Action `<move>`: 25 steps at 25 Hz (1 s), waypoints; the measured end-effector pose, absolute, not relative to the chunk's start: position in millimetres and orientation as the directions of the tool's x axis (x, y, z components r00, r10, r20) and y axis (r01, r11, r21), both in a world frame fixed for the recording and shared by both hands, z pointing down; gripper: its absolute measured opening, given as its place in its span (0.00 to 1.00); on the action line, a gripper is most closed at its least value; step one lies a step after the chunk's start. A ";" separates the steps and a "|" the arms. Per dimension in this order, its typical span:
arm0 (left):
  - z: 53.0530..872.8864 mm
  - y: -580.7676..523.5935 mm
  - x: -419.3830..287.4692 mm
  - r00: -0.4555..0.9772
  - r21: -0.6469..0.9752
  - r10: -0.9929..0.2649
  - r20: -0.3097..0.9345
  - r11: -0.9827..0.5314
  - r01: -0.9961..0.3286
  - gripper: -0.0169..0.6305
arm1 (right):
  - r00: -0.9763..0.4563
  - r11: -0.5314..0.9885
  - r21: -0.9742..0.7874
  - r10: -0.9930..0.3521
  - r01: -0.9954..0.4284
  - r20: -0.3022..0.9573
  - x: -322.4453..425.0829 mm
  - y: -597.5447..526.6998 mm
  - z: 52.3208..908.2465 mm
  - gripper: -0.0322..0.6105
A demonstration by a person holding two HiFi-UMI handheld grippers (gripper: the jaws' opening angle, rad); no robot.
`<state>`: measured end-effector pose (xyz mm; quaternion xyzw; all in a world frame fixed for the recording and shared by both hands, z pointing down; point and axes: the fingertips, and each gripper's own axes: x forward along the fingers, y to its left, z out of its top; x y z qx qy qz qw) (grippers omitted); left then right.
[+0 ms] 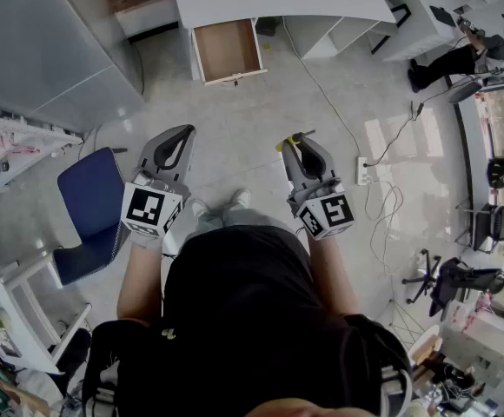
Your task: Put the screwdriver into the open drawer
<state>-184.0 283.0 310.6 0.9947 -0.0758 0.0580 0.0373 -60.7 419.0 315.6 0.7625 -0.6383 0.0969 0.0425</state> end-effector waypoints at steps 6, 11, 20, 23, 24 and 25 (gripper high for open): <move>316.2 292.7 -157.9 0.978 0.068 -0.156 0.136 -0.984 -0.166 0.03 | 0.172 -0.187 -0.059 -0.965 -0.981 0.198 -32.2 432.4 321.0 0.18; 311.2 305.1 -124.5 0.978 0.055 -0.154 0.137 -0.985 -0.163 0.03 | 0.184 -0.200 -0.081 -0.968 -0.977 0.172 2.3 446.7 321.4 0.18; 298.5 330.0 -56.4 0.976 -0.020 -0.167 0.142 -0.986 -0.166 0.03 | 0.174 -0.188 -0.105 -0.976 -0.977 0.131 65.6 466.1 326.1 0.18; 299.7 337.3 -38.8 0.974 -0.043 -0.167 0.151 -0.986 -0.163 0.03 | 0.164 -0.180 -0.112 -0.977 -0.977 0.138 78.9 472.1 333.6 0.18; 300.4 337.9 -33.3 0.974 -0.045 -0.169 0.154 -0.986 -0.164 0.03 | 0.167 -0.184 -0.114 -0.976 -0.976 0.143 84.0 474.2 336.4 0.18; 301.3 337.4 -28.4 0.973 -0.041 -0.169 0.157 -0.985 -0.165 0.03 | 0.171 -0.189 -0.118 -0.974 -0.975 0.148 88.9 475.9 338.7 0.18</move>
